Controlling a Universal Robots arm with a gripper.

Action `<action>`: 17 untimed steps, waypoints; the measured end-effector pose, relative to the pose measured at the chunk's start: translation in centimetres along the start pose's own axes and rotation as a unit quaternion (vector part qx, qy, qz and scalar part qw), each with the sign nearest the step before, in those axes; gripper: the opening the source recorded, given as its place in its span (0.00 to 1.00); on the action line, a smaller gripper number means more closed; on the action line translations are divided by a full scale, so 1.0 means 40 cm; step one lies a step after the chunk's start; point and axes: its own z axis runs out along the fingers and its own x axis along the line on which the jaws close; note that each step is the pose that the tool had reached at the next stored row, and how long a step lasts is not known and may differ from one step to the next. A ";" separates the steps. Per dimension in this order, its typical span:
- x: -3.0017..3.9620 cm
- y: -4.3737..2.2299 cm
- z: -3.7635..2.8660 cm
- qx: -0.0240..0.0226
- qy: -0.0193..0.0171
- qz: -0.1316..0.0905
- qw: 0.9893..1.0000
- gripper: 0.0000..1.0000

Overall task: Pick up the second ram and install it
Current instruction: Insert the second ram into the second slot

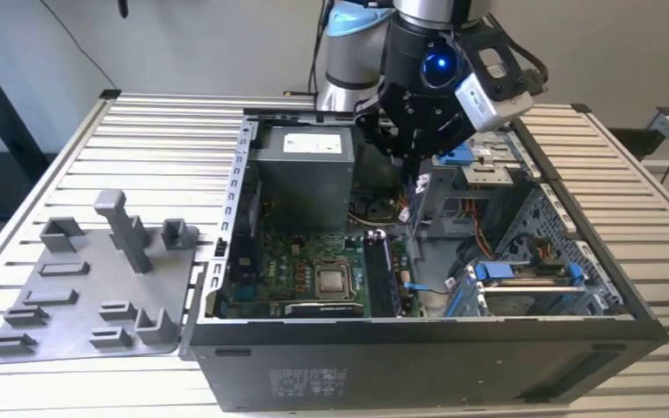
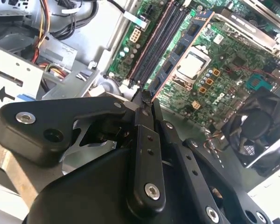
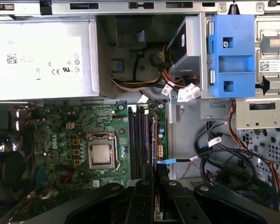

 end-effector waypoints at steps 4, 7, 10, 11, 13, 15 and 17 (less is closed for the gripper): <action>0.000 0.000 0.001 0.000 0.000 0.000 1.000 0.14; 0.000 0.000 0.003 0.000 0.000 0.000 1.000 0.14; 0.001 0.000 0.010 0.000 0.005 0.000 1.000 0.14; 0.001 0.000 0.012 0.000 0.006 -0.001 1.000 0.14; 0.001 0.000 0.017 0.001 0.010 -0.001 1.000 0.14; 0.000 0.000 0.022 0.001 0.013 -0.001 1.000 0.14; -0.001 0.000 0.028 0.001 0.016 -0.001 1.000 0.14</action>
